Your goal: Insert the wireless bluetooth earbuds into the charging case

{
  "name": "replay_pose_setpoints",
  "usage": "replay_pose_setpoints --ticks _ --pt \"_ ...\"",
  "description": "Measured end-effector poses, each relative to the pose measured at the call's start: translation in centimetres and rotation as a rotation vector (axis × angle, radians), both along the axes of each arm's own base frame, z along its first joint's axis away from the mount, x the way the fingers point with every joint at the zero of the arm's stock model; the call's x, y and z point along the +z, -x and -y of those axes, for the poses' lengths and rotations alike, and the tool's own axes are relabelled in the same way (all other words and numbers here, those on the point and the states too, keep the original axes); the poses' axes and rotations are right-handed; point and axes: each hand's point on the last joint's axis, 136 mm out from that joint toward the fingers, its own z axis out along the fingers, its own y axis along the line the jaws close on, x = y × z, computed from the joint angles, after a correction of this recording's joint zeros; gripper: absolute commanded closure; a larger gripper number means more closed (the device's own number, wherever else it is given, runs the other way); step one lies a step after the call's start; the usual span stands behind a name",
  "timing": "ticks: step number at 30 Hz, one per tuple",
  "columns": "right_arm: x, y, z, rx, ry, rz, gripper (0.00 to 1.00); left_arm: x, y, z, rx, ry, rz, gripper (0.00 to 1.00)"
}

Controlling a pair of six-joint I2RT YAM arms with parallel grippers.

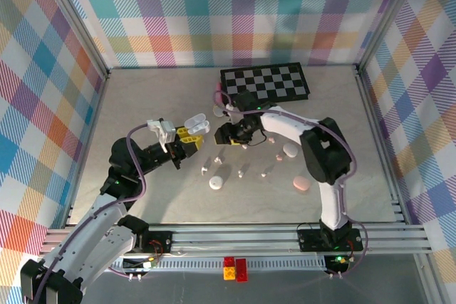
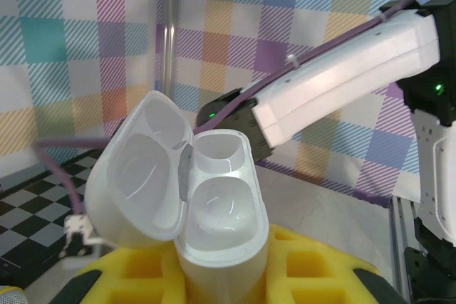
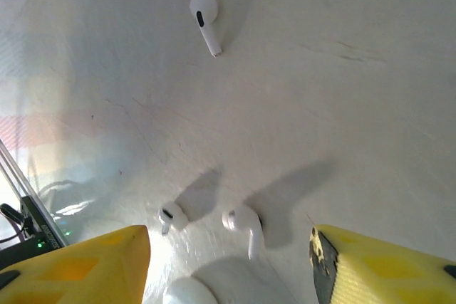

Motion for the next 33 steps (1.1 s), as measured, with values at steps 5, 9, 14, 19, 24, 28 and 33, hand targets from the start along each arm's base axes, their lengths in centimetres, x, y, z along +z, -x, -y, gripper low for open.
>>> replay_pose_setpoints --ticks 5,9,14,19,24,28,33 --pt "-2.4 0.5 -2.4 0.077 0.014 -0.041 0.44 -0.6 -0.1 0.0 0.004 -0.01 -0.026 1.0" --pt "-3.9 1.0 -3.3 0.116 0.028 -0.07 0.45 -0.7 -0.1 0.0 0.004 -0.013 -0.032 1.0" --pt "-3.8 1.2 -3.1 0.137 0.032 -0.073 0.47 -0.8 -0.1 0.0 0.003 -0.014 -0.035 1.0" --pt "-4.1 1.8 -2.7 0.152 0.029 -0.066 0.51 -1.1 -0.2 0.0 0.003 -0.022 -0.046 1.0" --pt "-4.2 2.8 -2.3 0.164 0.032 -0.073 0.53 -1.6 -0.4 0.1 0.002 -0.029 -0.063 1.0" --pt "-4.2 3.3 -2.3 0.178 0.036 -0.071 0.56 -1.8 -0.4 0.2 -0.004 -0.033 -0.07 1.0" --pt "-4.4 4.3 -2.4 0.195 0.048 -0.073 0.6 -1.8 -0.5 0.3 -0.005 -0.034 -0.07 1.0"
